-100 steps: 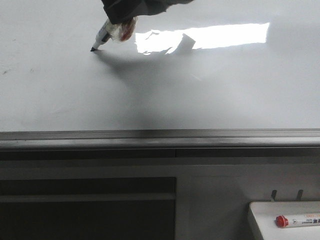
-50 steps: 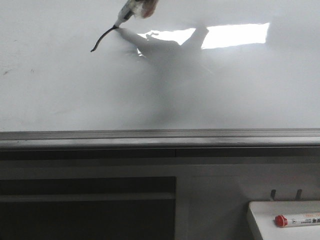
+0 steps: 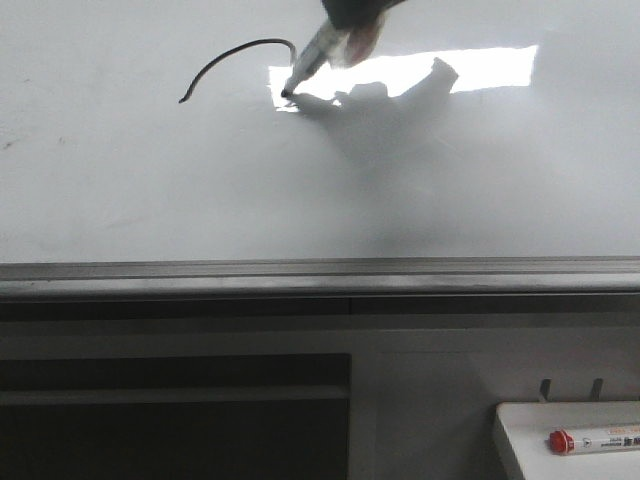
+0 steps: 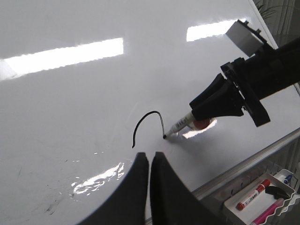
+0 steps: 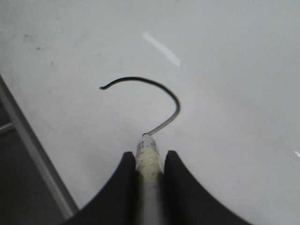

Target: Write number 2 on whiteboard

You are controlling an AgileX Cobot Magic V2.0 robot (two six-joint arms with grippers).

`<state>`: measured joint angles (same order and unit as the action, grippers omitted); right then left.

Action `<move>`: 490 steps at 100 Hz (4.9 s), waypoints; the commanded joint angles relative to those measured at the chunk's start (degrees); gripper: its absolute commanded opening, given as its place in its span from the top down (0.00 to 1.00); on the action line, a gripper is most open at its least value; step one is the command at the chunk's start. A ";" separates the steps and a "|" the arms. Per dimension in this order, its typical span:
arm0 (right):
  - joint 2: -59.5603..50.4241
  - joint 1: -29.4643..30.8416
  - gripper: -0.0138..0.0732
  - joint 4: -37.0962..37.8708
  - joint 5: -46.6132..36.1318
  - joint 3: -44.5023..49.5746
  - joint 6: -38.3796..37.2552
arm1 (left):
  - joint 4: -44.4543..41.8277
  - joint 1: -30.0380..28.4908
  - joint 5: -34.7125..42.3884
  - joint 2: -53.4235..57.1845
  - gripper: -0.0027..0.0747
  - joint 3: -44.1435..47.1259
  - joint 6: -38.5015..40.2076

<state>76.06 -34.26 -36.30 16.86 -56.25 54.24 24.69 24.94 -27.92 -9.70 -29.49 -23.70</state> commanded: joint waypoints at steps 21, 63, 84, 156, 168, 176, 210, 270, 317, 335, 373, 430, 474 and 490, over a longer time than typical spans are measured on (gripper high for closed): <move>6.31 -6.70 0.91 0.42 -6.49 -0.28 -3.07 | 1.40 0.67 4.30 -0.62 0.99 -1.45 0.39; 6.49 -5.61 0.91 0.08 -5.69 -0.28 -3.59 | 1.40 0.67 4.30 -0.62 0.99 -1.45 0.39; 1.87 0.58 0.91 0.19 1.97 0.09 -3.77 | 1.40 0.67 4.30 -0.62 0.99 -1.45 0.39; -9.60 17.01 0.91 1.69 17.13 0.72 -6.72 | 1.40 0.67 4.19 -0.62 0.99 -1.45 0.39; -14.34 13.84 0.91 -6.10 27.47 -3.35 -0.04 | 5.72 0.67 3.64 -0.62 0.99 -1.45 0.29; -17.35 11.43 0.91 -9.46 30.12 -5.34 0.69 | 8.51 0.67 1.48 -0.62 0.99 -2.28 -2.30; -18.83 -4.33 0.91 -11.73 26.45 -5.79 0.79 | 11.56 0.67 -21.24 -10.49 0.72 -17.56 -17.03; -10.41 -29.24 0.91 -8.16 10.52 -12.45 1.88 | 23.71 0.67 -43.98 -29.71 0.59 -32.33 -23.00; -10.63 -29.24 0.91 -8.41 18.79 -18.26 1.88 | 18.22 0.67 -43.98 -29.84 0.59 -32.33 -22.64; -10.34 -29.24 0.91 -8.41 19.97 -18.26 1.88 | 19.70 0.67 -43.88 -29.84 0.59 -32.33 -22.64; -9.19 -29.24 0.91 -8.65 21.85 -18.26 1.88 | 22.15 0.67 -43.75 -29.98 0.59 -32.33 -22.64; -9.19 -29.24 0.85 -11.31 23.19 -18.26 1.88 | 22.92 0.67 -42.87 -30.06 0.99 -32.33 -22.64; -18.45 -17.86 0.30 -10.70 20.37 -18.26 -2.47 | 18.79 0.67 -32.98 -27.52 0.99 -27.11 -21.99; -25.92 -8.99 0.56 -8.53 25.16 -16.40 -7.32 | 18.29 0.67 -13.57 -25.41 0.99 -17.97 -15.26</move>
<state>54.67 -47.43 -44.65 41.68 -72.56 49.92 40.98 25.36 -55.53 -35.40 -50.45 -43.35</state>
